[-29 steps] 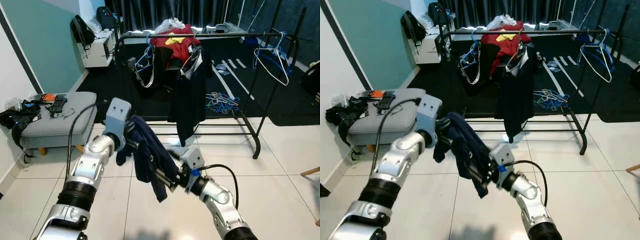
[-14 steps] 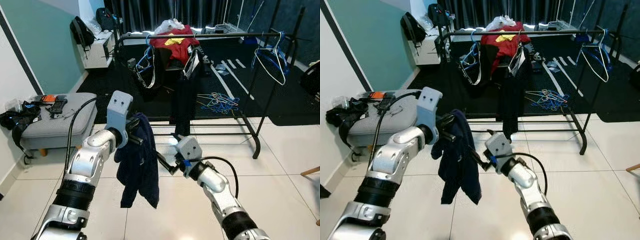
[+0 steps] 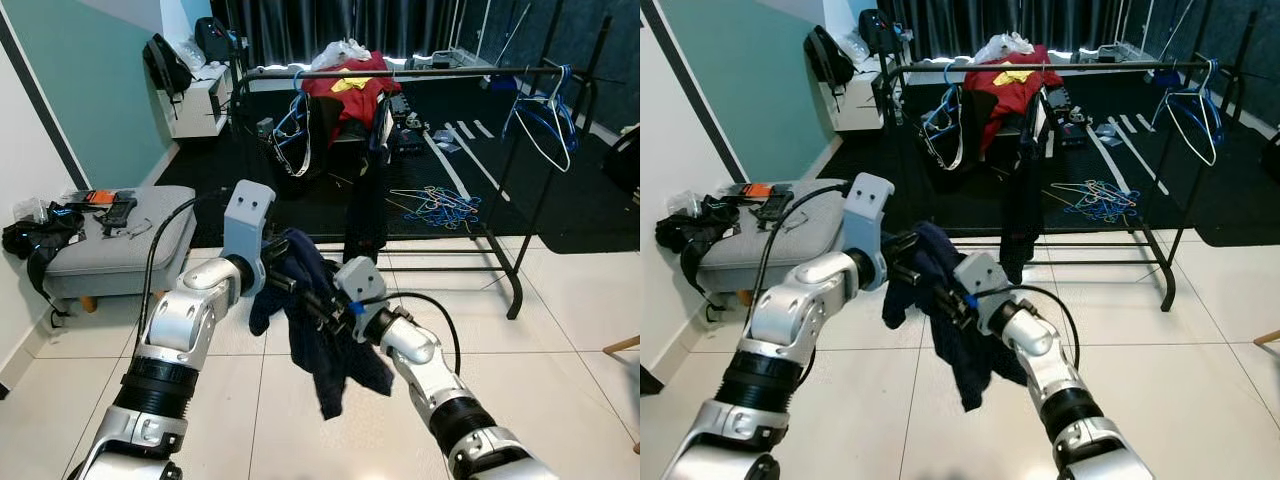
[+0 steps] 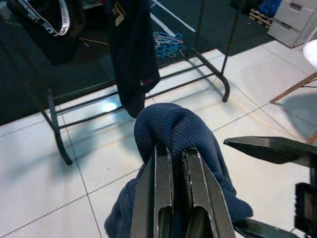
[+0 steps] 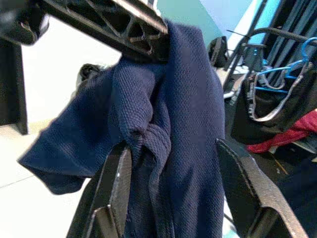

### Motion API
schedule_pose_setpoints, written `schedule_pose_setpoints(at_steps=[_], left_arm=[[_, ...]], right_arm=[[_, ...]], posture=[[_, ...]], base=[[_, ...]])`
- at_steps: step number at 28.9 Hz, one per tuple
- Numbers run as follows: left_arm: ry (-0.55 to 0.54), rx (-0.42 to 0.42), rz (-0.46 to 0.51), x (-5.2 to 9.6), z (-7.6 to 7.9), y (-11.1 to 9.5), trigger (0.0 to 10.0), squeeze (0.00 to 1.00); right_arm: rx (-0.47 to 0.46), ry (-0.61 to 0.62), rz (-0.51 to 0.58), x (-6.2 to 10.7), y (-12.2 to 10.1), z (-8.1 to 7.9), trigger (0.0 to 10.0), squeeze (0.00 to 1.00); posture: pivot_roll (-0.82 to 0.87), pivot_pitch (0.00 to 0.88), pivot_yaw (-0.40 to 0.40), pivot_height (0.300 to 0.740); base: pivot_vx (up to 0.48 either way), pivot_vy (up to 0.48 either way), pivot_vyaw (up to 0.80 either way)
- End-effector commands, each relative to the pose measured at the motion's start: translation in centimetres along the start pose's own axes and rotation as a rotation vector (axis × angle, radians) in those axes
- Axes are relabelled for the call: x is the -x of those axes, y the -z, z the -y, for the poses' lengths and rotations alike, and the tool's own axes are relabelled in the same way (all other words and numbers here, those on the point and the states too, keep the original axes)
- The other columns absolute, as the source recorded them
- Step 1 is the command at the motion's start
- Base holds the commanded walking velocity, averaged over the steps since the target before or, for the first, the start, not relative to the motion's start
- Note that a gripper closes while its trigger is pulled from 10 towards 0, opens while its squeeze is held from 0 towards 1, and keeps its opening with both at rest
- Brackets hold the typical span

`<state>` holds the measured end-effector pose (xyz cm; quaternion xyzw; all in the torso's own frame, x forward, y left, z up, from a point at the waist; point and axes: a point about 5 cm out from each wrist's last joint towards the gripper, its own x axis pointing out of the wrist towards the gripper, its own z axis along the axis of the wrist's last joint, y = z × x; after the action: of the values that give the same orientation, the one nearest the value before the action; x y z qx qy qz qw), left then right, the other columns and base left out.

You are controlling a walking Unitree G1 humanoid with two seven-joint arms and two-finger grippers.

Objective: Hang hanger

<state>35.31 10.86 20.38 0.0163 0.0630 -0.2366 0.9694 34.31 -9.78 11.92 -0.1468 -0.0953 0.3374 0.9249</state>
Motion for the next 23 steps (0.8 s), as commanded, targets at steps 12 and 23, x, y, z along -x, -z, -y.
schedule_pose_setpoints(at_steps=[12, 23], left_arm=[[0.008, -0.070, 0.078, 0.4, 0.1, -2.7, 10.0, 0.00], [0.021, -0.074, 0.063, -0.1, 0.5, -2.9, 10.0, 0.00]], right_arm=[[-0.020, -0.069, -0.006, 0.1, 0.5, -0.9, 10.0, 0.00], [-0.047, -0.237, 0.048, -1.0, -0.2, -3.7, 10.0, 0.00]], posture=[[0.04, 0.000, 0.054, 0.740], [0.04, 0.000, 0.068, 0.740]], base=[[0.000, 0.000, 0.00], [0.000, 0.000, 0.00]])
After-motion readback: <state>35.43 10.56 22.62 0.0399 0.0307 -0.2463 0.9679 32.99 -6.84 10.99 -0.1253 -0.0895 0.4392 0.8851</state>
